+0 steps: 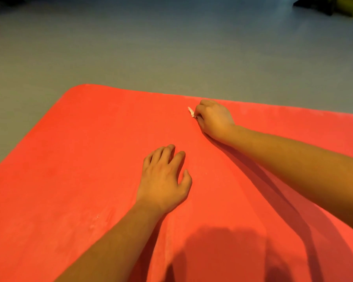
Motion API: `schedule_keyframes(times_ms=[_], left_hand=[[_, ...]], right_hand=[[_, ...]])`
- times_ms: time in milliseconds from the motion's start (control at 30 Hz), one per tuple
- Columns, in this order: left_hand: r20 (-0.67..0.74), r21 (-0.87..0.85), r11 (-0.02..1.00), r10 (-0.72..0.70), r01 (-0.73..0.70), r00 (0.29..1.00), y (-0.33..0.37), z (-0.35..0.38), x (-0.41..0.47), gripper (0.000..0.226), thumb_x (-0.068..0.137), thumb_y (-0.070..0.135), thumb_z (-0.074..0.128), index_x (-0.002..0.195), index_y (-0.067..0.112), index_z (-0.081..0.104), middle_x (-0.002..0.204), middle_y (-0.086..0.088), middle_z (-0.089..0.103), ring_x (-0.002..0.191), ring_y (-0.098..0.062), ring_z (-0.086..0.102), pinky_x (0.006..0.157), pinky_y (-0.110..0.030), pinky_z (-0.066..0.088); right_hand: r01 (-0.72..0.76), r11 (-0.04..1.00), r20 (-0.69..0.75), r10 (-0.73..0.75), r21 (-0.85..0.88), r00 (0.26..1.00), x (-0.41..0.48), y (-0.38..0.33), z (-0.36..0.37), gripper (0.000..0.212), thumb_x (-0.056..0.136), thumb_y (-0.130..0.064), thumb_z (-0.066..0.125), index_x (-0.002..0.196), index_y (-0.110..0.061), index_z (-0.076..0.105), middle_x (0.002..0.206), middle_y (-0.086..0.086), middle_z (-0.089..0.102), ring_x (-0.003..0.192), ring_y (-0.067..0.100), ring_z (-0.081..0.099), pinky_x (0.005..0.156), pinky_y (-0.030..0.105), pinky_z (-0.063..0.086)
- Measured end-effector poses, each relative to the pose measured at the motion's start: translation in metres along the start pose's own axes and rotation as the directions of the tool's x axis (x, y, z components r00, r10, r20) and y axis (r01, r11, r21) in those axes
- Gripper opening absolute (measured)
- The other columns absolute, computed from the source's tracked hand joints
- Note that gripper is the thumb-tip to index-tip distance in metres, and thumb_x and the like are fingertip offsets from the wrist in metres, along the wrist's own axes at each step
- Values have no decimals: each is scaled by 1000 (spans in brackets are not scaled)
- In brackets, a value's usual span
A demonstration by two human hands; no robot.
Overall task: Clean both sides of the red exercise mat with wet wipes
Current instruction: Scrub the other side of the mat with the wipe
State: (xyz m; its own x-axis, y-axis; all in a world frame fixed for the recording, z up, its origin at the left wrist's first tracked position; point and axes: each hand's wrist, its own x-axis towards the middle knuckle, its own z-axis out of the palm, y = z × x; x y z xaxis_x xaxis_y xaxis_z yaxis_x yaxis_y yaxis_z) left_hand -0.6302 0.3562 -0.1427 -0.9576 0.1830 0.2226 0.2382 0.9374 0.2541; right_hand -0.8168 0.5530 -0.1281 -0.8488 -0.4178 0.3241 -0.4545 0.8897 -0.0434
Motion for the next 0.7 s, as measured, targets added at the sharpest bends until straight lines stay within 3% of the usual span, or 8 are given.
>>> schedule_keyframes(times_ms=[200,367,567,700], left_hand=[[-8,-18,1000,-8,7,1000,-1,1,0,49,90,45,54,135,26,61,145,1,52,135,-24,44,112,-46,36],[-31,-51,999,-14,13,999,-2,2,2,43,90,30,48,130,22,63,144,1,54,133,-23,47,109,-46,38],[-46,-42,999,-8,6,999,0,0,2,42,85,27,45,122,17,63,137,0,57,127,-24,51,101,-46,42],[-41,-46,999,-18,16,999,2,-4,3,40,81,26,43,114,16,62,127,-1,58,118,-26,53,94,-48,43]], right_hand=[[-173,985,35,172,3,984,60,32,11,19,82,-8,54,90,-9,71,96,13,63,92,38,61,70,44,52],[-222,974,95,224,-39,970,63,25,3,18,83,-6,55,92,-6,70,100,17,65,92,40,62,69,41,47],[-43,996,24,41,83,999,-43,-27,-22,15,89,-19,53,89,-12,66,90,10,59,87,36,58,65,45,49],[145,975,72,-159,167,985,-114,-59,-42,9,91,-21,55,93,-17,63,93,3,56,89,28,54,69,42,47]])
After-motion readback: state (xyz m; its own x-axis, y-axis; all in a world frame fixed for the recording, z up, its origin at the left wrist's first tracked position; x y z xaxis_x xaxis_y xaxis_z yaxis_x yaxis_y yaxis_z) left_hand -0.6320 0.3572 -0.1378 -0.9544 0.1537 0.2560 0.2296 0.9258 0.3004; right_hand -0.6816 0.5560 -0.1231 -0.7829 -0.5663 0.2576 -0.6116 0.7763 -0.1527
